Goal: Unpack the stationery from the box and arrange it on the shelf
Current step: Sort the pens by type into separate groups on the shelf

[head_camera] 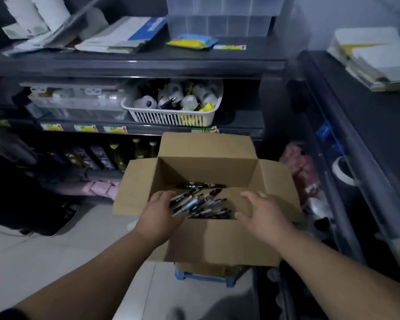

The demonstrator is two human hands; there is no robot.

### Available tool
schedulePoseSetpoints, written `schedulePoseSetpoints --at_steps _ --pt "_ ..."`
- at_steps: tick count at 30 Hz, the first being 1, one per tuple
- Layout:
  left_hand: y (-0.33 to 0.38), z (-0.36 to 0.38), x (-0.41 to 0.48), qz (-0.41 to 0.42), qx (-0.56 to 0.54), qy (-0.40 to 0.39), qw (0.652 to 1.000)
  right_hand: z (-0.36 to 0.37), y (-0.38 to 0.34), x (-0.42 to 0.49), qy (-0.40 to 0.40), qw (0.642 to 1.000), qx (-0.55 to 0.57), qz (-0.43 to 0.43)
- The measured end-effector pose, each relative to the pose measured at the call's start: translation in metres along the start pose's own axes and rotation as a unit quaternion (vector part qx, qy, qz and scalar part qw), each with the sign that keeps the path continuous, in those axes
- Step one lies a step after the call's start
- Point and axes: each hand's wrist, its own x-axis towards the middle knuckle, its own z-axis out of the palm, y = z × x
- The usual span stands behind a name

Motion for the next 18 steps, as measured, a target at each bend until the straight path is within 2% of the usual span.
schedulePoseSetpoints --at_steps 7,12,15,18 --pt "-0.013 0.042 0.1 -0.03 0.005 -0.12 0.992 0.029 0.012 0.065 -0.085 0.996 -0.024 0.011" --pt "-0.028 0.081 0.141 -0.05 0.102 -0.238 0.965 0.057 0.017 0.112 -0.221 0.973 -0.055 0.031" --pt "-0.033 0.101 0.143 -0.002 0.16 -0.323 0.933 0.079 0.019 0.128 -0.273 0.959 -0.076 0.032" --pt "-0.032 0.113 0.145 0.072 0.215 -0.337 0.914 0.096 0.021 0.138 -0.312 0.941 -0.129 0.024"
